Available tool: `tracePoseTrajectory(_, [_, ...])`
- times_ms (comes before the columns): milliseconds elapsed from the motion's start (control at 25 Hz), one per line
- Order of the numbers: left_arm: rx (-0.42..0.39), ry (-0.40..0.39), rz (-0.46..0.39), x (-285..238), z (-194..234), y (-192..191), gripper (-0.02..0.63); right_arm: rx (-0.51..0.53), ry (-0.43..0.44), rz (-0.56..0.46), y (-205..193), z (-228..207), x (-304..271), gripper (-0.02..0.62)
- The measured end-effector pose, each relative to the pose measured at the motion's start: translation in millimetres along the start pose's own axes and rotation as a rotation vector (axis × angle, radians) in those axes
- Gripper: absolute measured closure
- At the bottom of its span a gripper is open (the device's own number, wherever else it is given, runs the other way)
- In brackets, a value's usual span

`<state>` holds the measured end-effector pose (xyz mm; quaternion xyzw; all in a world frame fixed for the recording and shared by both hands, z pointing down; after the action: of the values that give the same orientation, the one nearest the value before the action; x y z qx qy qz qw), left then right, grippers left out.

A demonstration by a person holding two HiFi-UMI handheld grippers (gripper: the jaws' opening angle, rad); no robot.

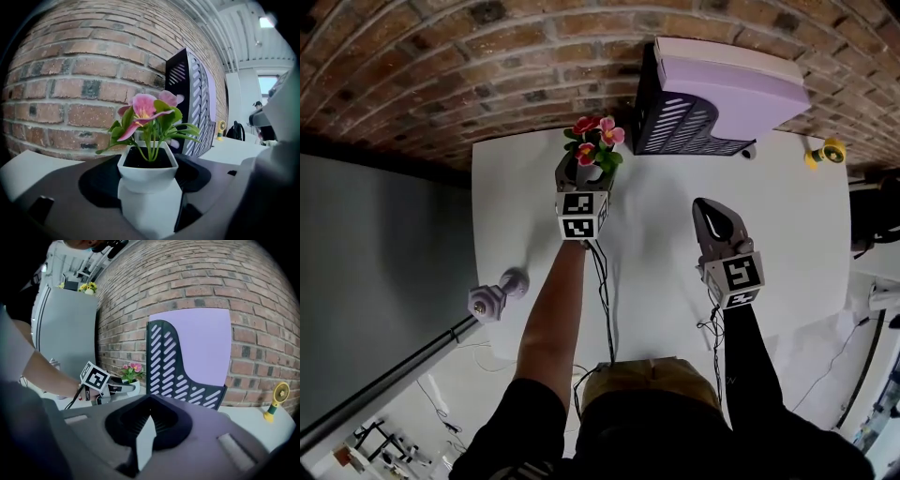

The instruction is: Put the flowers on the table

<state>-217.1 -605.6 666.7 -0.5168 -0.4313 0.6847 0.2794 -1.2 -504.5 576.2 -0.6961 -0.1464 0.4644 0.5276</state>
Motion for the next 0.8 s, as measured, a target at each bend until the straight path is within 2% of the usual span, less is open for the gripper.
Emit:
tracePoseTrajectory(400, [0.019, -0.002, 0.013, -6.6, 2.7, 0.3, 0.264, -0.006, 0.004, 0.018, -7.2, 4.3, -3.9, 0.595])
tracePoseTrajectory(520, [0.010, -0.018, 0.014, -5.9, -0.2, 0.1, 0.239, -0.004, 0.000, 0.016, -6.2, 3.6, -2.0, 0.595])
tracePoseTrajectory(800, [-0.003, -0.013, 0.041, 4.5, -5.3, -5.0, 0.230, 0.007, -0.005, -0.006, 1.7, 4.1, 9.5, 0.595])
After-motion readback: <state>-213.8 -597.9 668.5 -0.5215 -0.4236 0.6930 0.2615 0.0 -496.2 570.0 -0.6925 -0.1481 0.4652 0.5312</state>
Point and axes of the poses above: the fingertips, and each gripper's own axes: x backward along the fingers, z to its left, y out of its top, the point moved 3 cm from there along x, backward along the fingers, and after that the axes turned 7 degrees about z, right-handed, at the moved point
